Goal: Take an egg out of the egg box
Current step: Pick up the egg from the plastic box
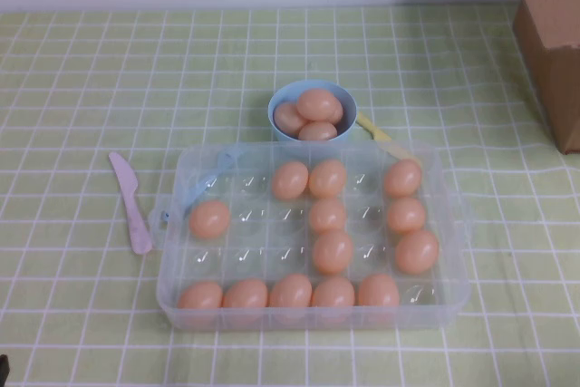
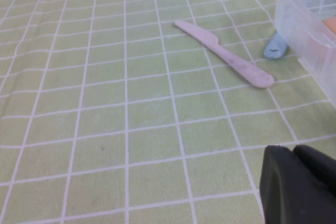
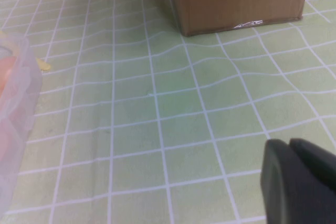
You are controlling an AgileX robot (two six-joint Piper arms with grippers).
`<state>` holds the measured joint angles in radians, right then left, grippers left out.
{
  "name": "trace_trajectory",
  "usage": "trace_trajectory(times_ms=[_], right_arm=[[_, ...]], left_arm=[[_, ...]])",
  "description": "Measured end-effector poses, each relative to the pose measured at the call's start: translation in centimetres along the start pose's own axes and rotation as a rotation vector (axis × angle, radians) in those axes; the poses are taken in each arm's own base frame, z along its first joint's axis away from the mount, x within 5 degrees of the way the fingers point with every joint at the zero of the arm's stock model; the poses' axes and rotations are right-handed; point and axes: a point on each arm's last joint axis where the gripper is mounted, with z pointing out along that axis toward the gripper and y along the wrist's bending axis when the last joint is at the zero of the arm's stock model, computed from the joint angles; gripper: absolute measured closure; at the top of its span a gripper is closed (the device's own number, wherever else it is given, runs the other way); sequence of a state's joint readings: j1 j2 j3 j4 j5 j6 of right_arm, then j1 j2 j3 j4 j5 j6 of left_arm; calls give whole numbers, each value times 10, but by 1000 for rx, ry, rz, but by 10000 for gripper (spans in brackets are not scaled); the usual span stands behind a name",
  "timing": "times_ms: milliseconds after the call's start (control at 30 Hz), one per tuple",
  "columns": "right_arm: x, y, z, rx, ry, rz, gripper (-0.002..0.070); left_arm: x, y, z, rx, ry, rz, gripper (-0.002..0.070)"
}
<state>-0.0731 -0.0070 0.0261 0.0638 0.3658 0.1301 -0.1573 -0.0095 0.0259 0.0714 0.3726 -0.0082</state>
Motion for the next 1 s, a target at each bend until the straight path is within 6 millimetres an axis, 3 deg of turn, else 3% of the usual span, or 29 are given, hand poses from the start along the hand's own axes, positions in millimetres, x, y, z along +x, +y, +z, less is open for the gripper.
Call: trace_trajectory(times_ms=[433, 533, 733, 1000], right_arm=[[0, 0, 0, 0, 0, 0, 695], [0, 0, 0, 0, 0, 0, 695], [0, 0, 0, 0, 0, 0, 695], [0, 0, 0, 0, 0, 0, 695]], left_arm=[[-1, -1, 0, 10, -7, -47, 679], [-5, -3, 0, 37, -55, -192, 679], [-25, -4, -3, 137, -249, -715, 679], [-28, -2, -5, 148, -291, -772, 679]])
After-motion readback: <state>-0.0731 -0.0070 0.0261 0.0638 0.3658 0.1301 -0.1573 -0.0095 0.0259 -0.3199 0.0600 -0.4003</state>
